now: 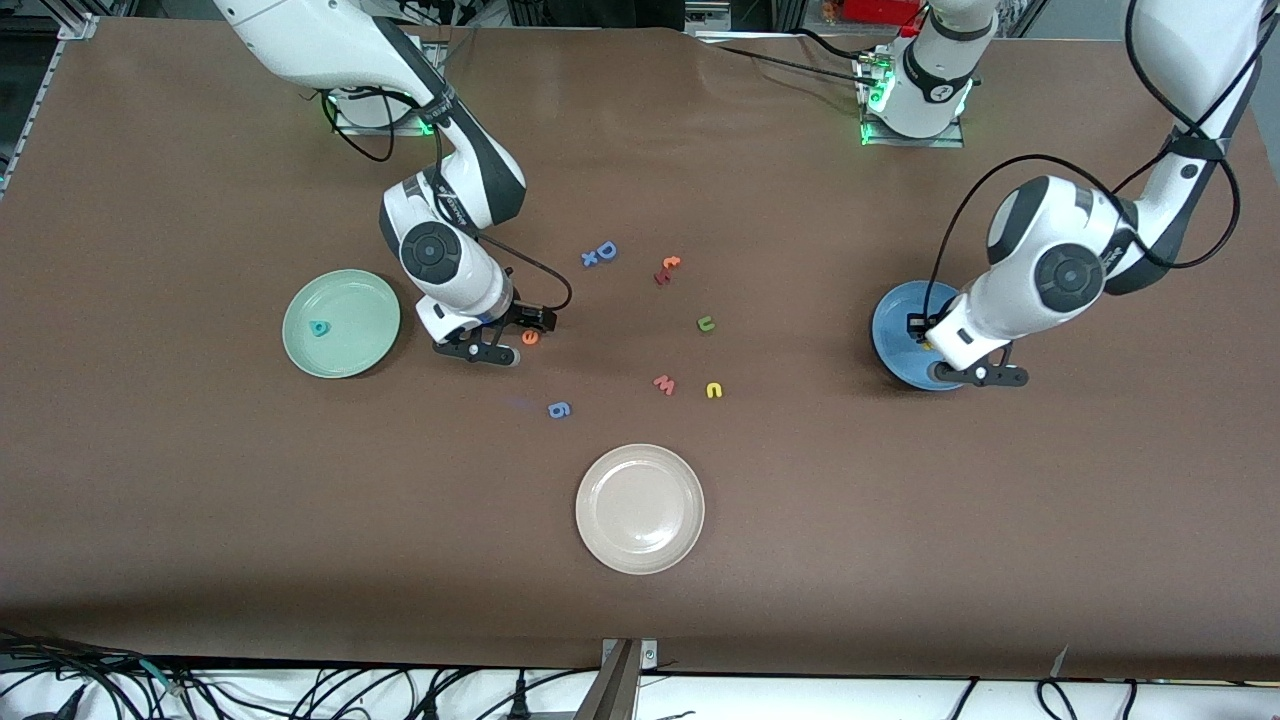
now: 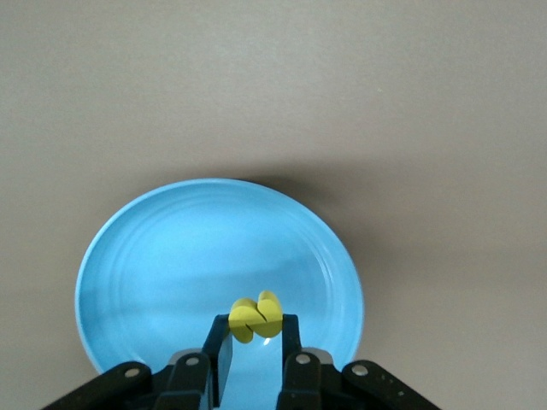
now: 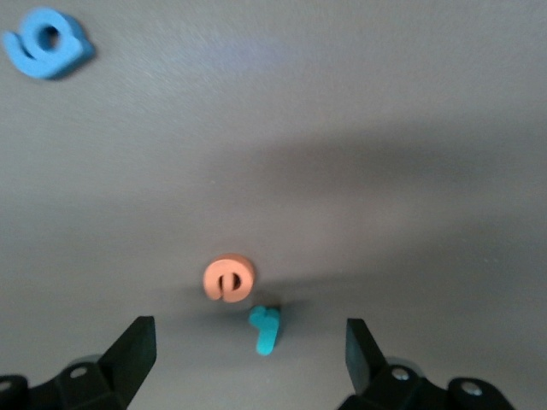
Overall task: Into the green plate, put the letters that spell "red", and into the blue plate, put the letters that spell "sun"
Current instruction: 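Release the 2 on the blue plate while the right gripper grasps teal 7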
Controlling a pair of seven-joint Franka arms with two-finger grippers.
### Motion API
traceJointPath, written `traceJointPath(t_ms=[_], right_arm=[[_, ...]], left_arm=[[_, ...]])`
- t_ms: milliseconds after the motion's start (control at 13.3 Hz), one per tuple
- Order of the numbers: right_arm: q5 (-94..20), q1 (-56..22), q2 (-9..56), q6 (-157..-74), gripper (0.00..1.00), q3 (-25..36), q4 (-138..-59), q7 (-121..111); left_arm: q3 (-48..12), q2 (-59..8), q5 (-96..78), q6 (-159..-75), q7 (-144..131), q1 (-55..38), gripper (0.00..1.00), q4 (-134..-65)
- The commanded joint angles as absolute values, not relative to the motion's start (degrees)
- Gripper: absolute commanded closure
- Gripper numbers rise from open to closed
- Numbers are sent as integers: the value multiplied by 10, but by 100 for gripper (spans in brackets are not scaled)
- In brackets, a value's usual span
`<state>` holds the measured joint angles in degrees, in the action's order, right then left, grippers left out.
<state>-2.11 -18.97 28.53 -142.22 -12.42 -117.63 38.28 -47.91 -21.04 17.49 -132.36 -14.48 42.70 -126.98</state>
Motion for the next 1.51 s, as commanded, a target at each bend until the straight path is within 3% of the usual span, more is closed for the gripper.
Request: traceJointPath(t_ms=[0, 226, 301, 377, 603, 828, 1054, 1130, 1431], right_arm=[[-14, -189, 292, -1441, 2, -125, -1187, 373], [-14, -189, 294, -1436, 6, -125, -1189, 375], [-14, -188, 294, -1433, 8, -125, -1189, 374], [-14, -189, 294, -1433, 11, -125, -1189, 375], [-14, -190, 302, -1433, 17, -125, -1189, 375], [-14, -191, 306, -1433, 28, -125, -1190, 376], [-14, -191, 306, -1433, 50, -125, -1190, 378], [-14, -191, 306, -1431, 51, -126, -1190, 379], [-14, -191, 306, -1429, 77, -126, -1190, 375]], left_arm=[[-519, -190, 214, -1407, -133, 496, 79, -1344], [-519, -192, 216, -1418, -164, 502, 74, -1347], [-519, -195, 216, -1416, -170, 499, 40, -1345], [-519, -198, 216, -1415, -171, 497, 1, -1342], [-520, -198, 216, -1403, -196, 488, 0, -1325], [-520, -206, 207, -1301, -200, 453, 0, -1254], [-520, -218, 207, -1285, -292, 396, 0, -1225], [-520, -236, 207, -1285, -331, 375, 0, -1213], [-514, -290, 214, -1284, -454, 279, 0, -1145]])
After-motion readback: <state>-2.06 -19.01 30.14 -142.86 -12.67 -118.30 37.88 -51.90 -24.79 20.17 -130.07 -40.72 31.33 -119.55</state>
